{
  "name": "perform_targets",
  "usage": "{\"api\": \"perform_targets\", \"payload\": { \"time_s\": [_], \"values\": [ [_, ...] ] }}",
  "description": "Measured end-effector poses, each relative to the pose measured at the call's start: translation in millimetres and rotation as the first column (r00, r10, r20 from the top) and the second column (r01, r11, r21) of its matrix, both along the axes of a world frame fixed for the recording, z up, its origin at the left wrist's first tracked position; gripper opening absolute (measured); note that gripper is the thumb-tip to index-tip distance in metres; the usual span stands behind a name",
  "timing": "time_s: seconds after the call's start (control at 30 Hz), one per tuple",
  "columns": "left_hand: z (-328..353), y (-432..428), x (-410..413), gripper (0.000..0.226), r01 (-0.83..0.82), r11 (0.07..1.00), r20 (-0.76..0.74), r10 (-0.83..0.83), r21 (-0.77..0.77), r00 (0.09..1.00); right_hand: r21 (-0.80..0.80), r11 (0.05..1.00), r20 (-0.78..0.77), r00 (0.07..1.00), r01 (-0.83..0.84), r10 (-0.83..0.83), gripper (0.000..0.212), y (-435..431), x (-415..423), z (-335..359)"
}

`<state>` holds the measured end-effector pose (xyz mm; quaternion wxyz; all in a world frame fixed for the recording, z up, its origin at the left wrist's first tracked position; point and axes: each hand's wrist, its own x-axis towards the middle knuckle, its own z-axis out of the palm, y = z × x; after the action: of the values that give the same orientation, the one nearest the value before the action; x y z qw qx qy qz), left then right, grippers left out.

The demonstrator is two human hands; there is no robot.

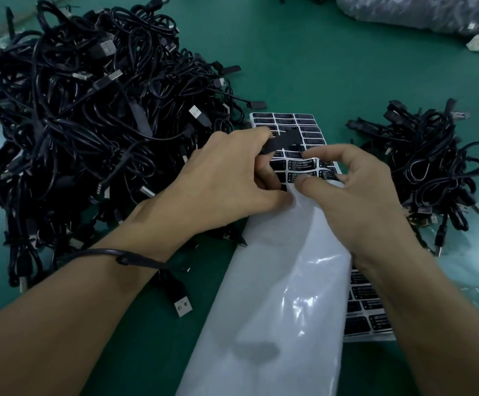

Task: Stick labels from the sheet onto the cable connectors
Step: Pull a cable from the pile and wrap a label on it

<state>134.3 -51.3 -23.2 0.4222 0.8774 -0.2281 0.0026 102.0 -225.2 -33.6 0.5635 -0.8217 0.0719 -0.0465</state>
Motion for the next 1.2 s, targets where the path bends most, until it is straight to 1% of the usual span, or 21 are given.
{"api": "perform_targets", "payload": {
  "time_s": [0.3,0.57,0.67,0.73,0.83,0.9,1.0,1.07,1.2],
  "values": [
    [-4,-1,1,0.045,-0.004,1.000,0.022,0.004,-0.004,1.000,0.060,0.998,-0.034,0.999,0.018,-0.016,0.026,5,0,-2],
    [-6,0,4,0.042,-0.013,1.000,0.028,0.014,-0.025,1.000,0.129,0.991,-0.046,0.999,0.036,-0.030,0.025,5,-1,0],
    [-6,0,3,0.041,-0.024,0.999,0.034,0.025,-0.024,0.999,0.113,0.993,-0.040,0.999,0.026,-0.022,0.025,5,-1,0],
    [-6,0,3,0.040,-0.026,0.999,0.036,0.027,-0.028,0.999,0.051,0.999,-0.023,1.000,0.003,-0.002,0.026,2,0,0],
    [-5,0,4,0.037,-0.038,0.997,0.030,0.040,-0.064,0.999,-0.171,0.985,0.028,1.000,0.003,0.002,0.029,-8,0,2],
    [-3,2,5,0.037,-0.070,0.992,0.024,0.073,-0.107,0.997,-0.273,0.962,0.075,0.997,-0.007,0.029,0.031,-14,-1,4],
    [-2,3,8,0.038,-0.117,0.980,-0.033,0.113,-0.160,0.993,-0.405,0.913,0.094,0.990,-0.057,0.104,0.040,-17,0,6],
    [-2,3,9,0.038,-0.123,0.972,-0.065,0.112,-0.200,0.992,-0.484,0.871,0.092,0.984,-0.090,0.152,0.045,-16,1,5],
    [1,5,11,0.037,-0.138,0.947,-0.112,0.110,-0.289,0.988,-0.577,0.804,0.106,0.963,-0.143,0.247,0.049,-10,3,1]
  ]
}}
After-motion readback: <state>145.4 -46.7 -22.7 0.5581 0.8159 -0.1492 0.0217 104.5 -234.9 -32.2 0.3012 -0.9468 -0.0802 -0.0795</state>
